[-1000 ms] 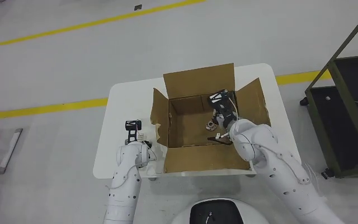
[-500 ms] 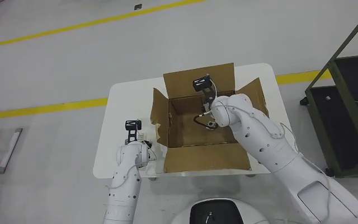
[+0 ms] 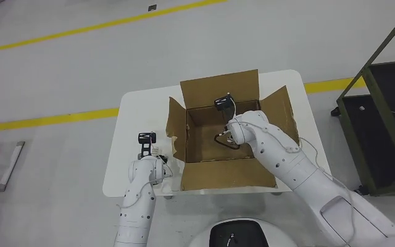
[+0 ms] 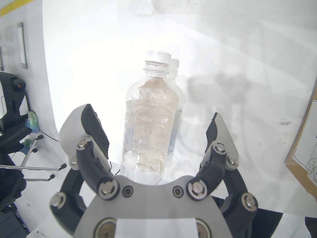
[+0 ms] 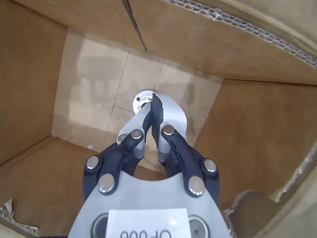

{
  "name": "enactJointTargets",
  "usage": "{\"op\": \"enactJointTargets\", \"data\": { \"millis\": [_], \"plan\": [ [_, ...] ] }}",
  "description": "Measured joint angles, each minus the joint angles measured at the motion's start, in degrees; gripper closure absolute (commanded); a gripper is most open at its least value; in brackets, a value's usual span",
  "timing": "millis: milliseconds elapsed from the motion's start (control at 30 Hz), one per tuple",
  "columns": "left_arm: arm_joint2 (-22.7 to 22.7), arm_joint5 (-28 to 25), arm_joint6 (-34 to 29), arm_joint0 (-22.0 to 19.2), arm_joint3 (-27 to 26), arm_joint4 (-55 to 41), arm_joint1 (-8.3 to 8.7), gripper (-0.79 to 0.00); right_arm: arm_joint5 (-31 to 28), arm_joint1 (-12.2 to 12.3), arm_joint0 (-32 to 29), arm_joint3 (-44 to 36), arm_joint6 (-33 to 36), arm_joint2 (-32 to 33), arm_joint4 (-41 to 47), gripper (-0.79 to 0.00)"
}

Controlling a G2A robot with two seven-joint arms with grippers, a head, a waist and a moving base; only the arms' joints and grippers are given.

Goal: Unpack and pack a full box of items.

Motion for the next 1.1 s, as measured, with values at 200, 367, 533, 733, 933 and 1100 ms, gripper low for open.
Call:
{"op": "enactJointTargets", "data": {
  "millis": [200, 367, 533, 733, 933, 1100],
  "plan": [
    [0.0, 0.0, 0.0, 0.0, 0.0, 0.0, 0.0, -0.785, 0.0, 0.0, 0.0, 0.0, 0.0, 0.0, 0.0, -0.785],
    [0.0, 0.0, 0.0, 0.0, 0.0, 0.0, 0.0, -0.785, 0.0, 0.0, 0.0, 0.0, 0.0, 0.0, 0.0, -0.785],
    [0.0, 0.0, 0.0, 0.0, 0.0, 0.0, 0.0, -0.785, -0.1, 0.0, -0.1, 0.1, -0.1, -0.1, 0.0, -0.785],
    [0.0, 0.0, 0.0, 0.0, 0.0, 0.0, 0.0, -0.785, -1.6, -0.8, -0.6, 2.8, -0.2, -1.2, 0.2, -0.785],
    [0.0, 0.0, 0.0, 0.0, 0.0, 0.0, 0.0, -0.785, -2.2, -2.3, 1.5, 8.3, -0.4, -2.8, 1.2, -0.28],
    [0.0, 0.0, 0.0, 0.0, 0.0, 0.0, 0.0, -0.785, -2.6, -3.6, 3.4, 12.6, -0.7, -3.6, 2.3, -0.296]
  ]
}}
